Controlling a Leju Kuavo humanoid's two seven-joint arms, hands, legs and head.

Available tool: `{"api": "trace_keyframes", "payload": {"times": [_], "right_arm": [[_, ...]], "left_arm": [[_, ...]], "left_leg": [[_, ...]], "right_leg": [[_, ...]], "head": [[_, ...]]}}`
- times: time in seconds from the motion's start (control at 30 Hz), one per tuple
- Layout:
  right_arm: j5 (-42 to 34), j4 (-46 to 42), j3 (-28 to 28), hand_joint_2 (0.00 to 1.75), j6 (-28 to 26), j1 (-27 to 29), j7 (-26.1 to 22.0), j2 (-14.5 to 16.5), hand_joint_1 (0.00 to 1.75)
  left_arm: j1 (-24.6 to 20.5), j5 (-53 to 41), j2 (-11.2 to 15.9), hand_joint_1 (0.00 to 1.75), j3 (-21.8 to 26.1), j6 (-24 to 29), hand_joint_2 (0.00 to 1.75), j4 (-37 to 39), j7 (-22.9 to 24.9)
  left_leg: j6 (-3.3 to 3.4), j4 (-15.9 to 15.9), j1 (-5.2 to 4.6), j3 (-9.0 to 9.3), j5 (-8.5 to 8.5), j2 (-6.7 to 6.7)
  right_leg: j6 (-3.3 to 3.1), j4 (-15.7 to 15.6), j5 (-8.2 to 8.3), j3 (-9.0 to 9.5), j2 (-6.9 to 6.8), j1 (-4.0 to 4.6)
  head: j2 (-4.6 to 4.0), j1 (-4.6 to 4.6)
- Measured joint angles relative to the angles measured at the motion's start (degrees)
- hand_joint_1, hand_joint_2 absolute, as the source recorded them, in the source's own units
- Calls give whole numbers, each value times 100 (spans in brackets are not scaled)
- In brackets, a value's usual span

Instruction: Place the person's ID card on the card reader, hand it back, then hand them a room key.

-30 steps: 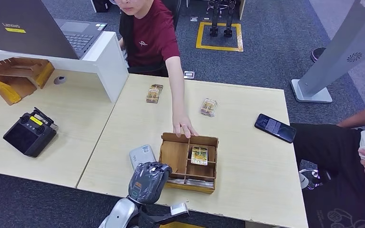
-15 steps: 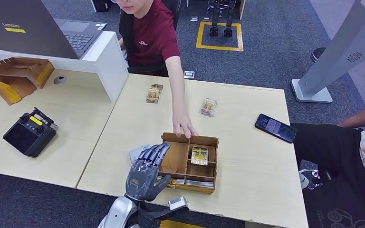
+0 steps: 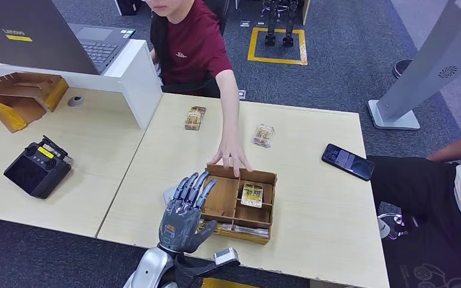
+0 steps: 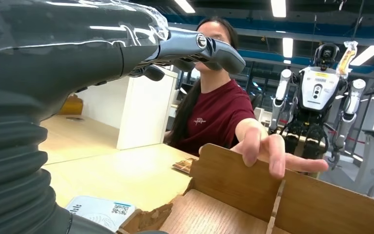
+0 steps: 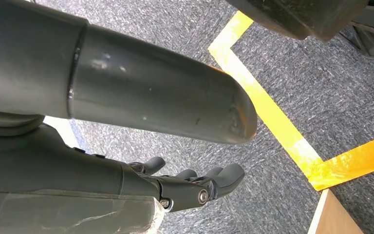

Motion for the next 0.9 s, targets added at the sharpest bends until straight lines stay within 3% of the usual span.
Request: {"api": "trace_keyframes", "payload": {"times": [0.67,0.9], "right_arm": [[0,0,3,0,5,0,25,7,0],[0,0,10,0,5,-1,27,7,0]], "left_arm": [[63,296,-139,0,96,-4,175,-580,-164],[70,152,-127,0,98,-223,175,-554,-210]], "left_leg": [[0,0,0,0,0,0],[0,0,0,0,0,0]], "right_leg": [[0,0,0,0,0,0],[0,0,0,0,0,0]], "head": [[0,-1],[0,0]]}}
